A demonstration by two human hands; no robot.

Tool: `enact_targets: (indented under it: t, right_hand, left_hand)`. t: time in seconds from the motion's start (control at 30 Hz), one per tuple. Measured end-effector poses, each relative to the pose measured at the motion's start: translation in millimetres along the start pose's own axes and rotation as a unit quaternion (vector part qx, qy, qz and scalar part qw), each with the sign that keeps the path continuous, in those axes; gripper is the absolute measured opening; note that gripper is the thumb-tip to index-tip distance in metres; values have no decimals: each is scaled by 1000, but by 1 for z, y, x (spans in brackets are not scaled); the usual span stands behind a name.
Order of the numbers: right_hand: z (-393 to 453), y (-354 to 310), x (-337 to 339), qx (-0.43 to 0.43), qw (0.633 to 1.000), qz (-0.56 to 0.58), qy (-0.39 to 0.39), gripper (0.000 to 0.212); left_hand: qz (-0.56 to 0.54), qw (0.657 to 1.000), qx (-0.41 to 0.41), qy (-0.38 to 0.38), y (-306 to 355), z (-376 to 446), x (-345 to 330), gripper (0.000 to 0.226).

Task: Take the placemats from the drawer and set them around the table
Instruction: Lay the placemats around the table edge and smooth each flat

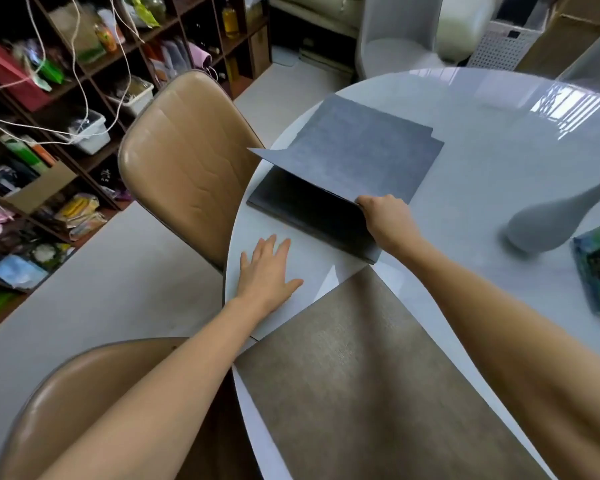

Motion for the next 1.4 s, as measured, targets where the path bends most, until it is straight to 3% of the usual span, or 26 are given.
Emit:
enact_targets:
  t: [0.1,0.17,0.23,0.33,0.4,0.47,0.53,0.77,0.93,1.03,1.23,1.4]
  right_hand:
    - [-28,-5,36,53,997,-48,-14,15]
    - [-53,-12,61,74,995,-69,-25,13]
    - [-83,-19,88,77,994,-73,-14,15]
    - [-132,-27,131,36,995,-35,80,28]
    - [-171,-39,162,4,990,1,140,31]
    - [-217,-55,189,-16,984,12,177,24]
    - [-269,-74,210,-52,973,15,226,22]
    - [-475,-133,257,-243,903,22,354,19]
    - [-625,-163,282,-366,834,-15,412,24]
    - [-717,-178,294,-440,781,-25,443,24]
    - [-904,-202,302,-522,730,-117,426,25]
    - [-1056,-217,281,-606,686,-146,375,31]
  left_hand:
    - [53,969,-90,224,9,-14,47,94]
    - [125,940,-134,287,13,-27,80,102]
    - [195,937,-135,256,10,-43,106,105]
    - [212,956,-102,174,4,-75,127,96]
    - [124,972,-118,160,8,-106,137,65]
    - [54,966,-171,184,16,-140,146,28]
    - [13,955,-213,206,28,-178,151,19]
    - [15,872,-394,291,91,-333,145,30]
    - [-56,818,-517,247,165,-438,107,26]
    - [-39,793,-559,239,213,-501,68,25]
    - [-53,722,-660,203,295,-638,-7,18]
    - [-41,682,-714,154,354,-749,-93,22]
Point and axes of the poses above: each hand's wrist, its own z-axis towards the middle knuckle, its own x-axis out of the back of the hand, y = z × x, the point moved 1 cm from there along z, towards the middle knuckle, and after that the axes turned 4 degrees about x, right-handed, at the moved point
